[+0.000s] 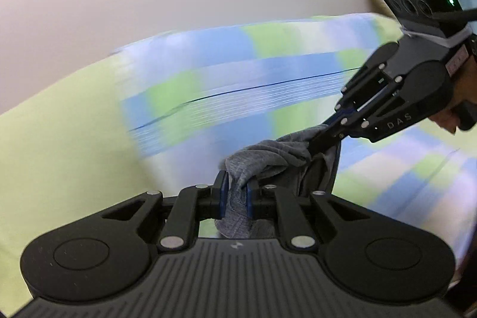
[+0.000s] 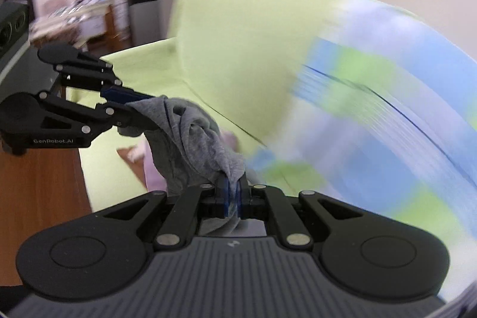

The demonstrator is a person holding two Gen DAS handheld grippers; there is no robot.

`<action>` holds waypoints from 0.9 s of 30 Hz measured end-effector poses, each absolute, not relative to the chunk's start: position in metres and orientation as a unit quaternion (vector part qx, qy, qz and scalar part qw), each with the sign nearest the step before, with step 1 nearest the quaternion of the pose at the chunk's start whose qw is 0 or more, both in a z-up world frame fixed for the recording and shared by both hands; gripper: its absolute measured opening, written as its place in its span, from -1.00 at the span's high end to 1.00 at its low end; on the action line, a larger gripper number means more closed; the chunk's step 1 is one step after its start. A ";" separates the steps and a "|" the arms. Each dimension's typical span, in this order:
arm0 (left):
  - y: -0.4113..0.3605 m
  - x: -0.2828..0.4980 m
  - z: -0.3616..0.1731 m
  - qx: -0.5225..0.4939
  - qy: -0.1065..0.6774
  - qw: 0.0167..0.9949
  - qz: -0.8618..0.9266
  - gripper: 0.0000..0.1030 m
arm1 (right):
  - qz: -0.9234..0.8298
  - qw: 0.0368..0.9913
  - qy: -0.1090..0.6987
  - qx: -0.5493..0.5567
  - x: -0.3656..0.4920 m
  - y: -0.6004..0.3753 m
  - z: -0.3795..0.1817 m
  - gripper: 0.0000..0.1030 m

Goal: Fold clothes

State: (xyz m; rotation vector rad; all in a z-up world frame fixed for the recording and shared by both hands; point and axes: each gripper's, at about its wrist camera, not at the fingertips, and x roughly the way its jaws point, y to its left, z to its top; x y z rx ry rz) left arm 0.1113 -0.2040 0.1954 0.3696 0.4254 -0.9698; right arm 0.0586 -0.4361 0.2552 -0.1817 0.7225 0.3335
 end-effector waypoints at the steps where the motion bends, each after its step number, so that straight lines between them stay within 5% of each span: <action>1: -0.225 0.090 0.202 0.175 0.215 0.841 -0.464 0.77 | 0.160 0.917 0.357 -0.077 0.030 -0.461 0.259 0.95; 11: -0.367 0.003 0.231 0.247 0.246 0.754 -0.557 0.77 | 0.126 0.903 0.399 0.098 -0.132 -0.621 0.288 0.94; 14: -0.405 0.015 0.181 0.258 0.248 0.724 -0.590 0.77 | 0.073 0.901 0.407 0.133 -0.123 -0.646 0.258 0.94; 20: -0.493 0.041 0.017 0.256 0.238 0.698 -0.625 0.75 | -0.040 0.906 0.394 0.148 -0.119 -0.736 0.112 0.93; 25: -0.537 0.054 -0.063 0.249 0.219 0.723 -0.607 0.32 | -0.102 0.916 0.376 0.094 -0.124 -0.774 0.024 0.79; 27: -0.531 0.059 -0.076 0.221 0.204 0.752 -0.587 0.01 | -0.116 0.921 0.365 0.067 -0.128 -0.779 0.013 0.45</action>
